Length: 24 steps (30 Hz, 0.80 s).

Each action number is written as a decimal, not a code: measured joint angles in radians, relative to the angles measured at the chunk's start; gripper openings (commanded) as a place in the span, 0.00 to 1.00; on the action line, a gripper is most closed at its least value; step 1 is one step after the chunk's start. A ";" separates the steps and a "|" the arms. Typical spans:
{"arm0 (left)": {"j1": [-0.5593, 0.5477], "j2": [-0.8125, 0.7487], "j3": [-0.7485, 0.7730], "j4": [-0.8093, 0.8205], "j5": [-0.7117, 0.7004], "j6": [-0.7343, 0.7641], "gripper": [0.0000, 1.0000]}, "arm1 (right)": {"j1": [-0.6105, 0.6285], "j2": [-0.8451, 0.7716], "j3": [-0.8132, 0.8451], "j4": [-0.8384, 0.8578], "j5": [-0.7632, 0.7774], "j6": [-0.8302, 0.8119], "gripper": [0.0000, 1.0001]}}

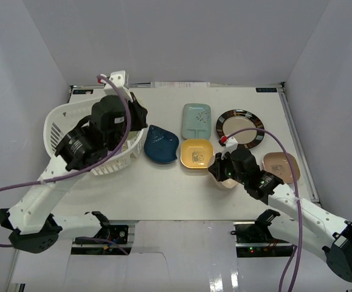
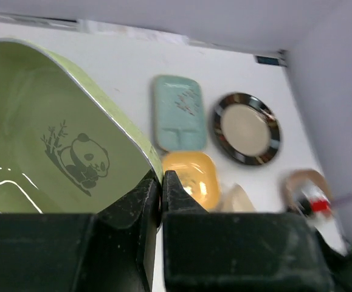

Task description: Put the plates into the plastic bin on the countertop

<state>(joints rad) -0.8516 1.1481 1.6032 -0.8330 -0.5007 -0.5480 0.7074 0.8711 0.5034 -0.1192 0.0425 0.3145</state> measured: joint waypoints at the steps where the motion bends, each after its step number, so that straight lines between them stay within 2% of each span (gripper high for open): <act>1: 0.038 0.036 0.027 0.001 -0.015 0.027 0.00 | 0.018 0.000 0.008 -0.002 0.005 0.000 0.08; 4: 0.222 0.136 0.013 0.016 0.019 0.098 0.00 | 0.073 0.000 0.036 -0.007 0.019 -0.001 0.08; 7: 0.414 0.245 -0.066 0.025 0.076 0.148 0.00 | 0.126 0.001 0.070 -0.008 0.036 -0.005 0.08; 11: 0.577 0.338 -0.142 0.017 0.143 0.185 0.00 | 0.179 0.007 0.112 -0.005 0.056 -0.009 0.08; 16: 0.676 0.386 -0.174 0.033 0.207 0.197 0.00 | 0.236 0.042 0.150 0.011 0.076 -0.013 0.08; 24: 0.695 0.459 -0.236 0.072 0.307 0.195 0.00 | 0.334 0.139 0.263 0.026 0.110 -0.053 0.08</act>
<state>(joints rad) -0.1570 1.6070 1.3674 -0.7609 -0.1936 -0.3527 1.0416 1.0103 0.7666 -0.0937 0.1528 0.2619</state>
